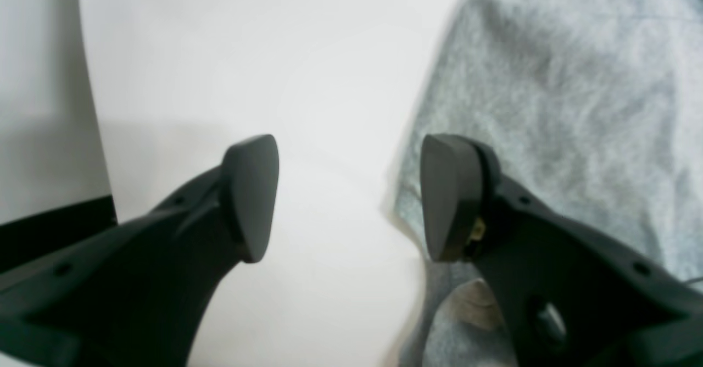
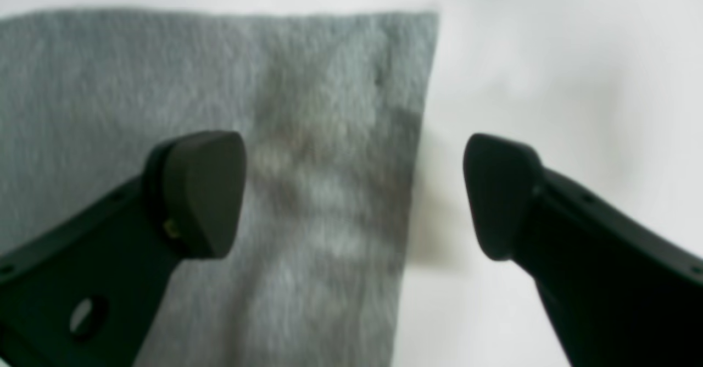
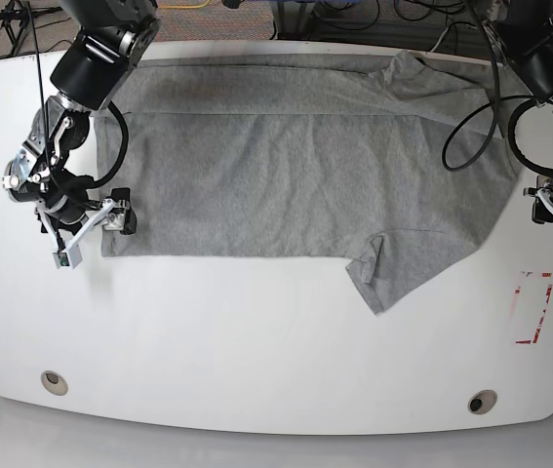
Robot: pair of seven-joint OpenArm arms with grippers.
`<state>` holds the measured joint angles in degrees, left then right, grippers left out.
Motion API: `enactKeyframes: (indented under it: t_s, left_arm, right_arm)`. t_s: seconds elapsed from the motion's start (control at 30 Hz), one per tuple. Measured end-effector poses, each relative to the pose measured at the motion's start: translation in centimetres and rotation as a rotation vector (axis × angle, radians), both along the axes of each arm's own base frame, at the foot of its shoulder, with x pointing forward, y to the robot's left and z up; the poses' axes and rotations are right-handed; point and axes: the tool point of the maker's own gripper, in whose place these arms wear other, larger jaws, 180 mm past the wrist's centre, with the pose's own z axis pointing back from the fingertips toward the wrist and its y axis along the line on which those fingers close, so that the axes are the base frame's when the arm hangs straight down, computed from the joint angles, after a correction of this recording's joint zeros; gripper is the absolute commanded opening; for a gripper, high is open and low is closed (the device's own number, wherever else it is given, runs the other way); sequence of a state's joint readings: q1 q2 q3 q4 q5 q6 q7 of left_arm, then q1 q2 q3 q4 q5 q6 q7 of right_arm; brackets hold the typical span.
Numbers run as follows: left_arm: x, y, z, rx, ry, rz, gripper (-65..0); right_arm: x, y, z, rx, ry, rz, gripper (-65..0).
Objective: Fold the T-shirt properly
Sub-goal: 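Move both grippers to the shirt's hem edge and grasp it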
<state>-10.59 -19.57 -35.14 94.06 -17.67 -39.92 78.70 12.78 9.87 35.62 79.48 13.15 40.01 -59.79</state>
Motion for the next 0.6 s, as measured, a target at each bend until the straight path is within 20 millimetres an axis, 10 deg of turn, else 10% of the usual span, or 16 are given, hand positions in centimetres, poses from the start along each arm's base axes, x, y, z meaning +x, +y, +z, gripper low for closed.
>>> enactKeyframes:
  t_s: [0.6]
  left_arm:
    - [0.4,-1.3,-1.0,-0.045,-0.015,-0.005,-26.8]
  right_arm:
    - [4.0,3.1,-3.1,0.169,-0.121,0.015,-7.5]
